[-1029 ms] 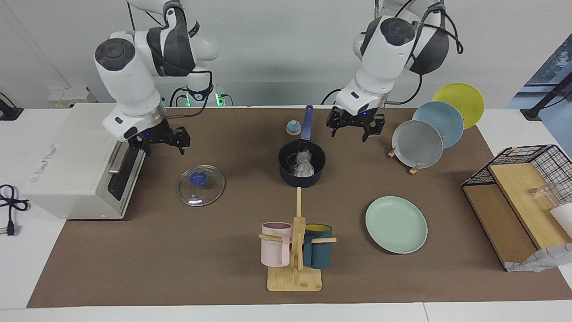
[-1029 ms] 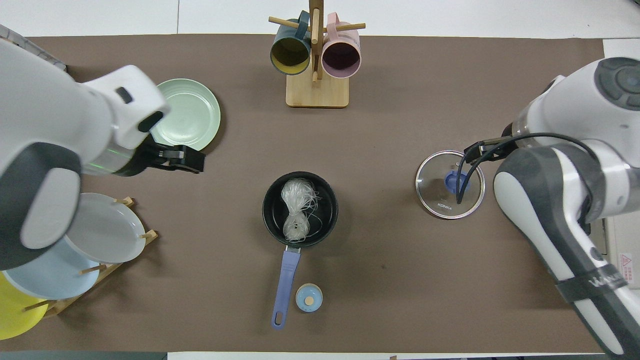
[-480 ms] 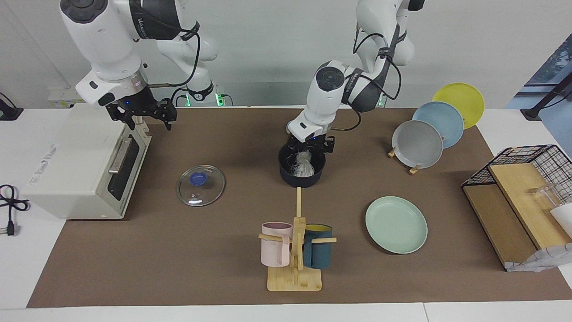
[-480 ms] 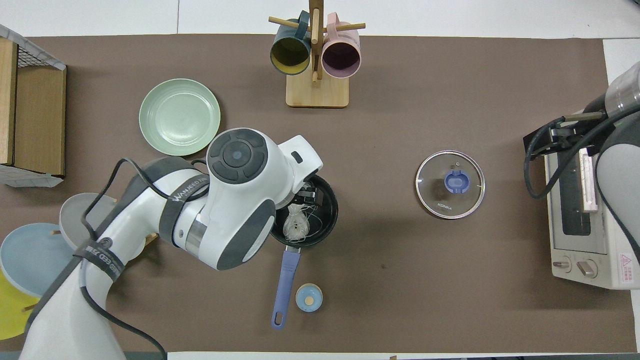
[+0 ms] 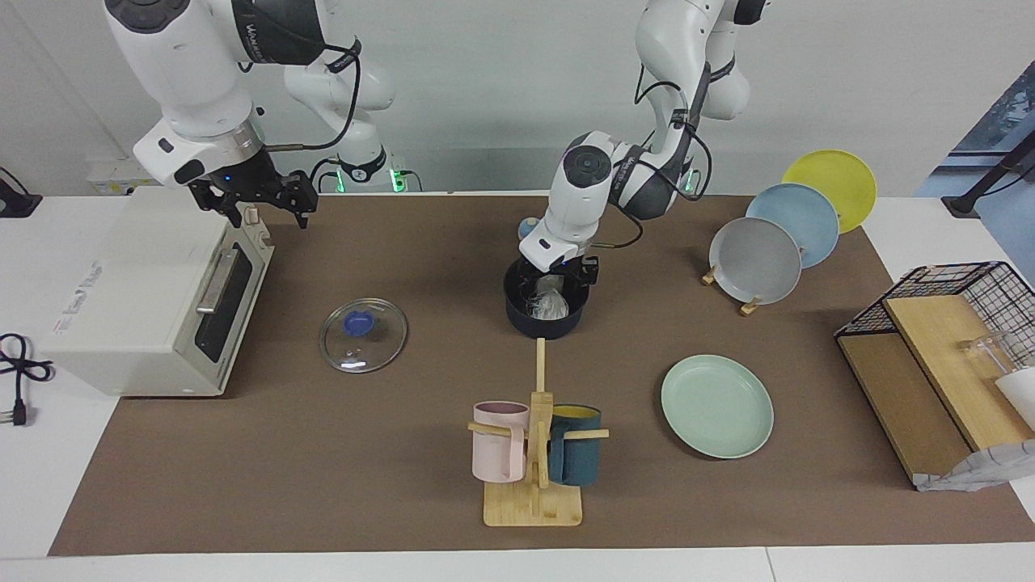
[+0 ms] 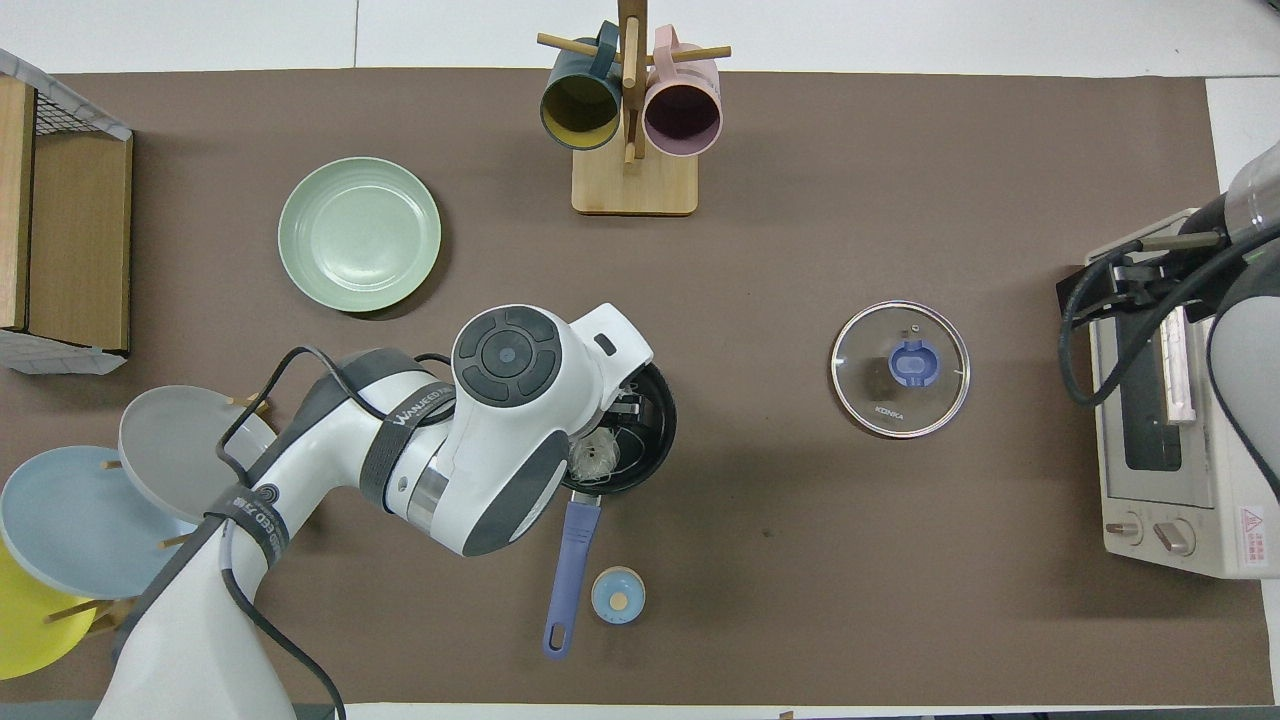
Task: Transfer vermicelli from pot to plate
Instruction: 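Grasp the white vermicelli in the pot with the left gripper while the right gripper withdraws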
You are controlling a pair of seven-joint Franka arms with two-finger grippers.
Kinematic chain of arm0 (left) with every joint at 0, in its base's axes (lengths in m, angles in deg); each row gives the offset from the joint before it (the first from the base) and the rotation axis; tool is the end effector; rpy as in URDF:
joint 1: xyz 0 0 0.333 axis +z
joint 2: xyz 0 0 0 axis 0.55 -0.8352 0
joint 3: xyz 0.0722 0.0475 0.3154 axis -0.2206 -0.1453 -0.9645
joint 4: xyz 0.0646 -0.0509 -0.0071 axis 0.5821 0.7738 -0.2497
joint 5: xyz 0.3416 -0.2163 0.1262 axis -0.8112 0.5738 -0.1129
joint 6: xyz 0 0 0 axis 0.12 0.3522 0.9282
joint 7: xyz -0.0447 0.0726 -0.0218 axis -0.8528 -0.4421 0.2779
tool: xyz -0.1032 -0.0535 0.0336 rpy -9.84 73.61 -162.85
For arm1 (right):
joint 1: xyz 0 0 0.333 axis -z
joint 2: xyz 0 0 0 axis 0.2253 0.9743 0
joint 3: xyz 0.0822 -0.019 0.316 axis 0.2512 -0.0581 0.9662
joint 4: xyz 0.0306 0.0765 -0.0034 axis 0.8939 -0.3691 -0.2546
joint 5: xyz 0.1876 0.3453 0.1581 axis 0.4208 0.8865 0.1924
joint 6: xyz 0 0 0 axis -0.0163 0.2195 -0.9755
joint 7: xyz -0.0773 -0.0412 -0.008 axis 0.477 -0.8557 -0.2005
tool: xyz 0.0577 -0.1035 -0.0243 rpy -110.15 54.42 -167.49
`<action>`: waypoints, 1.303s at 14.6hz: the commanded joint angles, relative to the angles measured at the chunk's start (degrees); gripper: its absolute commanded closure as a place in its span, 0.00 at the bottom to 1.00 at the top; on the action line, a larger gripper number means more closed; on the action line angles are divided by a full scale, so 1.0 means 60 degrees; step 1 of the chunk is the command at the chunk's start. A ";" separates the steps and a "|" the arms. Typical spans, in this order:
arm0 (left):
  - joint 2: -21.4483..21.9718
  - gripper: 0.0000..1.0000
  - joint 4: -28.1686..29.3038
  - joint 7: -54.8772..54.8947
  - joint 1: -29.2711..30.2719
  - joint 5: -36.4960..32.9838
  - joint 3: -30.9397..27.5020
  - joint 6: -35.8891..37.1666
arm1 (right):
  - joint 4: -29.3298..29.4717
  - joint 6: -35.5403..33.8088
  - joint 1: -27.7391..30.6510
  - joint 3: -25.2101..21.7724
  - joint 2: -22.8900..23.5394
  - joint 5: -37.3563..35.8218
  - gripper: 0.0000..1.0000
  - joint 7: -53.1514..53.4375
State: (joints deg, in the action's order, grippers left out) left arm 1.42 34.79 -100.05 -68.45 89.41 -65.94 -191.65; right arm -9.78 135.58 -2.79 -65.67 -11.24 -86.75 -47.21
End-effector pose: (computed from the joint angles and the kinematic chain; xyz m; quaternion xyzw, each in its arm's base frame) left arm 0.4766 -0.4059 0.3252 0.9957 -0.0759 -0.0374 0.0364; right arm 0.5887 0.0337 0.6099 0.9972 0.0090 -0.0601 0.0442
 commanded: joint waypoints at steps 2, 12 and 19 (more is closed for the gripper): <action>-0.0423 0.00 0.0123 -0.0588 -0.0436 0.0109 -0.0179 -0.0619 | -0.0277 0.0070 0.0200 0.0040 -0.0279 0.0204 0.00 -0.0319; -0.0146 1.00 -0.0169 -0.0398 -0.0290 -0.0228 -0.0223 -0.0110 | -0.0188 0.0408 0.0200 0.0055 -0.0191 0.0205 0.00 -0.0319; 0.0997 1.00 -0.2024 -0.0165 0.0367 -0.0125 -0.0267 0.3461 | -0.0262 0.0128 0.0200 0.0055 -0.0294 0.0234 0.00 -0.0334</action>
State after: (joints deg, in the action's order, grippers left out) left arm 5.62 26.41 -102.60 -68.99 89.05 -67.47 -176.99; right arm -9.89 136.51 -2.79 -65.67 -11.51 -86.67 -47.21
